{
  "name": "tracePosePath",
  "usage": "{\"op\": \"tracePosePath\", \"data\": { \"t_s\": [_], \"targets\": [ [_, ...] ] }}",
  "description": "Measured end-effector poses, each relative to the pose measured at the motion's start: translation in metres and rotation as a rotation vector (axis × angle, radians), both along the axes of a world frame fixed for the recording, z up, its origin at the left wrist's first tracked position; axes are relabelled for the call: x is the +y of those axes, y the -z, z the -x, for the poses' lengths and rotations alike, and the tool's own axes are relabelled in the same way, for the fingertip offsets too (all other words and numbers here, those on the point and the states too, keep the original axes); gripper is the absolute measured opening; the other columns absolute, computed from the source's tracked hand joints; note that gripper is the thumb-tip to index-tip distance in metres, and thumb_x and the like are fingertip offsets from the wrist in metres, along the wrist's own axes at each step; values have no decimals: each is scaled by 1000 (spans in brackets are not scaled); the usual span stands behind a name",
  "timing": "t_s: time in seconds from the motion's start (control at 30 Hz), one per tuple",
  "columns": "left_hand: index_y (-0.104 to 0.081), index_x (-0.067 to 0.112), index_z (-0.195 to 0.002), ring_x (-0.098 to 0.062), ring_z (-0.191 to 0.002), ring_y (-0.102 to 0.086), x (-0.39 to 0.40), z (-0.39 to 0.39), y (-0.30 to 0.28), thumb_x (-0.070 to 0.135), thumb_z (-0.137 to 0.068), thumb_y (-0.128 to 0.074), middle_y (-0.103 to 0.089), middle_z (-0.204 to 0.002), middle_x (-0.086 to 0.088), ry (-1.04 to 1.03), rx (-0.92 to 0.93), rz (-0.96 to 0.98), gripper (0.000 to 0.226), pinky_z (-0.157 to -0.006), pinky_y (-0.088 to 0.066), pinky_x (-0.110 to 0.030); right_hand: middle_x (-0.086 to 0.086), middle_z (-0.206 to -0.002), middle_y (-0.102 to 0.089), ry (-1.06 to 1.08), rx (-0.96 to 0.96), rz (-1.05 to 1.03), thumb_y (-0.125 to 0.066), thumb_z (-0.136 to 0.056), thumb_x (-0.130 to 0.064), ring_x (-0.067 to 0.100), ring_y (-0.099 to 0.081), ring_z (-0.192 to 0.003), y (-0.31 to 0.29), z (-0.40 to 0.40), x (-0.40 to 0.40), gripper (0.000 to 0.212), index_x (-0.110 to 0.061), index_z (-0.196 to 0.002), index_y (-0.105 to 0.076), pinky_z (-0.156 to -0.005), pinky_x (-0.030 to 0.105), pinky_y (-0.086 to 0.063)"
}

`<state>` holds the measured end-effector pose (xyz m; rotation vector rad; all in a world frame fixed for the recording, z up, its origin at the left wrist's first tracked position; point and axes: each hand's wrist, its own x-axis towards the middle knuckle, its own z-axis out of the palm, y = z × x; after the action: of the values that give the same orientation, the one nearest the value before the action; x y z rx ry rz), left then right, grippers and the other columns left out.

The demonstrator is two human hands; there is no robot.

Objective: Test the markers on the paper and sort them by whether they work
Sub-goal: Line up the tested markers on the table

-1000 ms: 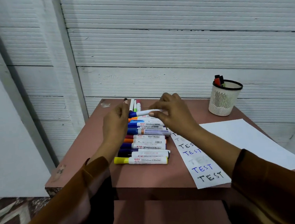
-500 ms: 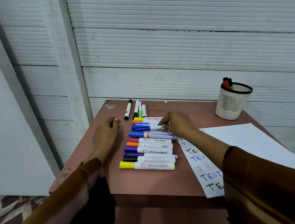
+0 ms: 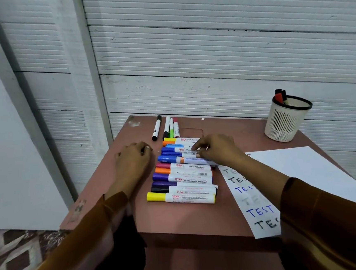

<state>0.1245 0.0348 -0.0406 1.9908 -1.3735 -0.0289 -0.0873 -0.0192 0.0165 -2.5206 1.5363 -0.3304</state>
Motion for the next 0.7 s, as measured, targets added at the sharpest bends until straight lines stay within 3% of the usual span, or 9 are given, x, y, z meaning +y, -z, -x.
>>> {"op": "tracePosePath", "data": {
  "t_s": [0.27, 0.47, 0.7],
  "targets": [
    [-66, 16, -104, -26, -100, -50, 2, 4, -2, 25, -92, -40, -61, -103, -8, 2, -87, -51, 30, -91, -34, -39, -1, -110, -67, -71, -104, 75, -51, -93, -37, 20, -56, -107, -7, -10, -16, 25, -24, -105, -68, -97, 39, -34],
    [-63, 18, -109, -25, -107, -46, 3, 6, -5, 26, -94, -39, -58, -111, -7, 9, -140, -93, 30, -92, -32, -38, 6, -138, -46, -116, 111, 34, -31, -96, -52, 25, -34, -131, -9, -32, -37, 47, -31, -133, -50, -105, 44, -19],
    [-56, 19, -113, -23, -112, -42, 2, 11, -7, 27, -95, -37, -53, -118, -6, 26, -265, -154, 27, -91, -33, -36, 11, -142, -41, -96, 224, -42, -18, -96, -55, 31, -30, -133, 2, -52, -51, 54, -32, -142, -34, -107, 48, -18]
  ]
}}
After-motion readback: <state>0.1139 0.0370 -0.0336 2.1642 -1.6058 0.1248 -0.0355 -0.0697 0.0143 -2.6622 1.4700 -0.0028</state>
